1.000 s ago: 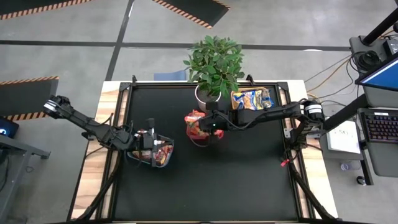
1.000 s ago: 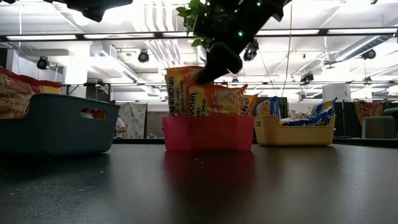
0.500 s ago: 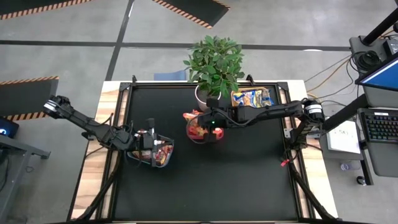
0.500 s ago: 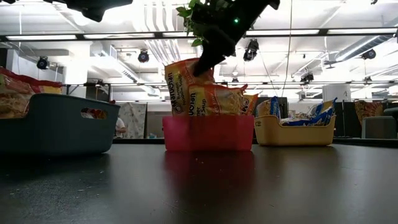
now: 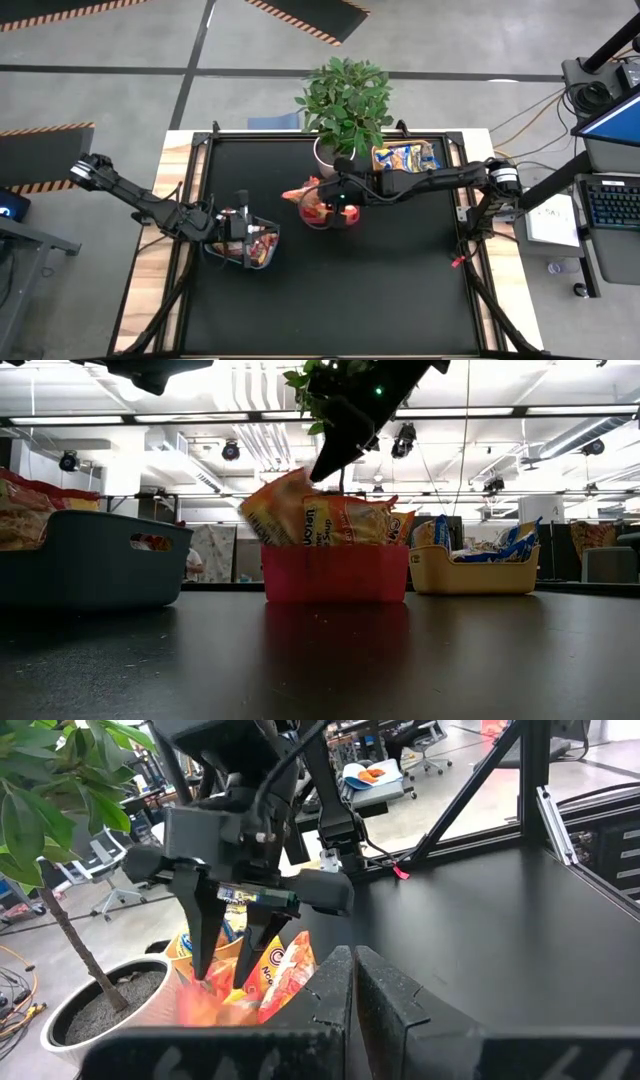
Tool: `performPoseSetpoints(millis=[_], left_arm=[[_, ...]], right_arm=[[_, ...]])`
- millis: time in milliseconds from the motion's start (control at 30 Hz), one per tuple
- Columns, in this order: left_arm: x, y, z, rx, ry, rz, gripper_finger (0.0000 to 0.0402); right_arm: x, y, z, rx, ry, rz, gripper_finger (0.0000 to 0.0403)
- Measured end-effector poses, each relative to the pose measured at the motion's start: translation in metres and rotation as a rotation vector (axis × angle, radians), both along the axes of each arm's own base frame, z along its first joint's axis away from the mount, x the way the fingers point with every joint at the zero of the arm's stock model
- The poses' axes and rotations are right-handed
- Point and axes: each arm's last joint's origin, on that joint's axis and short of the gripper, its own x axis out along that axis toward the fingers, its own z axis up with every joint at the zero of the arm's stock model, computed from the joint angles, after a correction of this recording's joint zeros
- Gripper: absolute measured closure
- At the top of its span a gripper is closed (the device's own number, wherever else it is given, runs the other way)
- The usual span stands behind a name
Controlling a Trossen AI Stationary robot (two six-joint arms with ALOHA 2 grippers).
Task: Sort Maruchan noodles
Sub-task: Put the orange noodle pack into the red bin
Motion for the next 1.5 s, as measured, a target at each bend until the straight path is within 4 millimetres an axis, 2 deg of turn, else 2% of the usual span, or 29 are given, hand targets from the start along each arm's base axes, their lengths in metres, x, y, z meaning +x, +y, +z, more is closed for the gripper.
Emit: performPoseSetpoints(millis=[300,567,700,867,1167,1300,1500], left_arm=[[0.000,0.000,0.000,0.000,0.000,0.000,0.0402],[0.000,0.000,0.000,0.000,0.000,-0.001,0.0402],[0.000,0.000,0.000,-0.001,0.000,0.000,0.0402],[0.000,0.000,0.003,-0.012,-0.025,0.000,0.0402],[0.000,0.000,0.003,-0.011,-0.025,0.000,0.0402],[0.000,0.000,0.003,-0.008,-0.025,0.000,0.0402],[0.000,0.000,0.002,-0.007,-0.023,0.000,0.0402]], right_arm=[[0.005,0.000,0.020,0.004,-0.063,-0.005,0.0249],[0.003,0.020,0.035,0.036,-0.178,0.019,0.0286],[0.007,0.027,0.030,-0.006,-0.256,-0.058,0.0330],[0.024,0.022,0.023,-0.028,-0.380,-0.142,0.0388],[0.050,-0.006,-0.009,-0.032,-0.389,-0.249,0.0390],[0.049,-0.013,-0.017,-0.052,-0.333,-0.282,0.0391],[0.042,-0.014,-0.028,-0.057,-0.193,-0.282,0.0391]])
